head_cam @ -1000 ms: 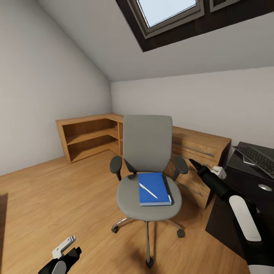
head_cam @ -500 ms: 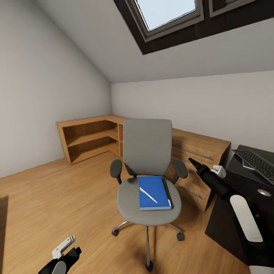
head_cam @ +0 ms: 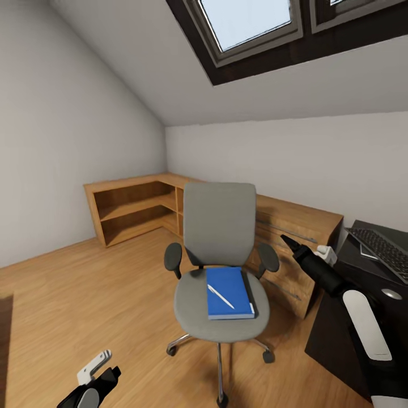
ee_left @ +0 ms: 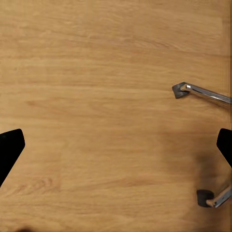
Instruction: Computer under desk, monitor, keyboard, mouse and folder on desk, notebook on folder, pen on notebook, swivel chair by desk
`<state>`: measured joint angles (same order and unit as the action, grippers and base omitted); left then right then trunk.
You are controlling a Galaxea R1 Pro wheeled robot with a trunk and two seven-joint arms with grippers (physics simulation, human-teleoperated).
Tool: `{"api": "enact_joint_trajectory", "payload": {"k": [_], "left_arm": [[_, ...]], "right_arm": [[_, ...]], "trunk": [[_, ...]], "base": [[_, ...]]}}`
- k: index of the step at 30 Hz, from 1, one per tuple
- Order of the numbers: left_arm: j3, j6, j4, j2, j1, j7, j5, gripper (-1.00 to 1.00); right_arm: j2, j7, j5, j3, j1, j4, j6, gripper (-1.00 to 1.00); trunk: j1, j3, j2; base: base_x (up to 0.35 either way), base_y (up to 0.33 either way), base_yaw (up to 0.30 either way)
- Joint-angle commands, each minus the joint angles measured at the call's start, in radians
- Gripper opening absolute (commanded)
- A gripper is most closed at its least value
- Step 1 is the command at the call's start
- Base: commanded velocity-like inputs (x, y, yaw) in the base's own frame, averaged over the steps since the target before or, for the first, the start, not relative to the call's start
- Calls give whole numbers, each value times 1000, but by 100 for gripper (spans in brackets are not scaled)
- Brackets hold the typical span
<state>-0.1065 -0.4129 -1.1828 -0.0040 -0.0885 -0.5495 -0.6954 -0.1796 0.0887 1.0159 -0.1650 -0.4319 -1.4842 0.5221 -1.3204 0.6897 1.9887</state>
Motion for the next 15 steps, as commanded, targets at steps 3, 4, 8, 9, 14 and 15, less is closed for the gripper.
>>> {"api": "enact_joint_trajectory", "payload": {"k": [3,4,8,9,14,15], "left_arm": [[-1,-3,-5,0,0,-4,-9,100],[-1,-3,-6,-1,0,-3,-9,100],[-1,-3,-8,-1,-1,-2,-13,100],[-1,-3,-9,-1,-1,-1,-15,100],[-1,-3,-9,-1,-1,-1,-17,100],[-1,-3,-9,-1,-1,-1,-17,100]], "right_arm": [[0,3,2,-2,0,-6,6,100],[-1,2,2,-3,0,-15,11,100],[-1,2,2,-4,1,-44,51,100],[-2,1,1,-7,1,-69,109,100],[-2,1,1,-8,1,-82,149,100],[-3,1,1,-9,1,-84,155,100]], "trunk": [[12,-8,-21],[16,-12,-28],[31,-24,-56],[35,-27,-63],[54,-43,-98],[58,-46,-105]], "base": [[0,0,0],[0,0,-7],[0,0,-81],[0,0,-231],[0,0,-252],[0,0,-274]]}}
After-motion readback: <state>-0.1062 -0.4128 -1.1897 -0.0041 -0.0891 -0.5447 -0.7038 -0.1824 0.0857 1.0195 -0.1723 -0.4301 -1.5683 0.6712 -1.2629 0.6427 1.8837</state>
